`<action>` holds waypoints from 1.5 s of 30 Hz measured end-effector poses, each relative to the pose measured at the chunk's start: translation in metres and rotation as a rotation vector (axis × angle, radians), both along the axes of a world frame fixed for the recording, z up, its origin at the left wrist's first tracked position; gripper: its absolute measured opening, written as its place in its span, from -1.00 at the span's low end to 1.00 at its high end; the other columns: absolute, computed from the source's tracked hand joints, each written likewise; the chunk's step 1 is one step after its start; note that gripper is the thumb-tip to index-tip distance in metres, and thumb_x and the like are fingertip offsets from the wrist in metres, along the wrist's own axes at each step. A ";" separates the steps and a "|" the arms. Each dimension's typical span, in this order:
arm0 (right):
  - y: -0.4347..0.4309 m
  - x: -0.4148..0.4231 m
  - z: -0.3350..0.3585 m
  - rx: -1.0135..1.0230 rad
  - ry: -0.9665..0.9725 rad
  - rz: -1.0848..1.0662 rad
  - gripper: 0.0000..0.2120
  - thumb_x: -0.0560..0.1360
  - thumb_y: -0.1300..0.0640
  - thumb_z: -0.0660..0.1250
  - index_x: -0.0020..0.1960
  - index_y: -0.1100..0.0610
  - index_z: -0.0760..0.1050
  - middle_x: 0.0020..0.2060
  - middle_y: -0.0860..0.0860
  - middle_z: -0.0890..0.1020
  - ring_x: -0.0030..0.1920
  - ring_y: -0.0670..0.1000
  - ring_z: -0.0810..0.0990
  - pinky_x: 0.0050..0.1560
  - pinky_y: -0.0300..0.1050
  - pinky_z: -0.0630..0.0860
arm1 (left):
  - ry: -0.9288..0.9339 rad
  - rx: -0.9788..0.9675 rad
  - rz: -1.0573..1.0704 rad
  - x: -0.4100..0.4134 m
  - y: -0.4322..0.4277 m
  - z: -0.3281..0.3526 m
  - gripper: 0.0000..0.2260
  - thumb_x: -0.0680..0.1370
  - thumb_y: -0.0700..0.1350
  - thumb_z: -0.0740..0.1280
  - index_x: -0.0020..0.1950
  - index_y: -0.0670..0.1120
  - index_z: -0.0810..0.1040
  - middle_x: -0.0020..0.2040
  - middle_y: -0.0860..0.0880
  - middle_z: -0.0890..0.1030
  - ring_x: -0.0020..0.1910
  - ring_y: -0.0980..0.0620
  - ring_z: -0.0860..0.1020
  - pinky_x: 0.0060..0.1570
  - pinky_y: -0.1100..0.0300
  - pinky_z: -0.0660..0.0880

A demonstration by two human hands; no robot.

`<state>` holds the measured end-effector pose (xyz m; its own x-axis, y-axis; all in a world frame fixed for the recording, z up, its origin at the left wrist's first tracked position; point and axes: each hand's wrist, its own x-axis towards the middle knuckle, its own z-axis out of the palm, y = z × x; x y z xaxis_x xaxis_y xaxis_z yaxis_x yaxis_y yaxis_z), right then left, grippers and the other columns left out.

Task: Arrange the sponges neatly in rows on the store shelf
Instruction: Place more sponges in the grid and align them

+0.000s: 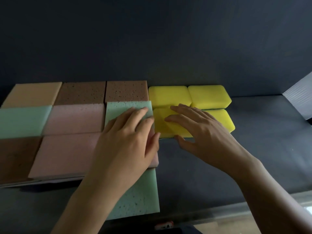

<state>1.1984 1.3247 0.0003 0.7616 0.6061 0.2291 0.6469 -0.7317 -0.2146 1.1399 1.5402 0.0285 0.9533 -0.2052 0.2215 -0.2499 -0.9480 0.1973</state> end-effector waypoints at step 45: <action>0.031 -0.103 0.038 0.300 -0.129 -0.250 -0.75 0.58 0.05 0.34 0.24 0.03 0.57 0.14 -0.13 0.62 0.15 -0.06 0.59 -0.04 0.04 0.59 | -0.217 -0.047 -0.176 -0.046 0.028 0.021 -0.68 0.60 0.08 0.18 0.16 -0.06 0.60 0.16 0.02 0.60 0.02 0.02 0.56 -0.08 0.07 0.51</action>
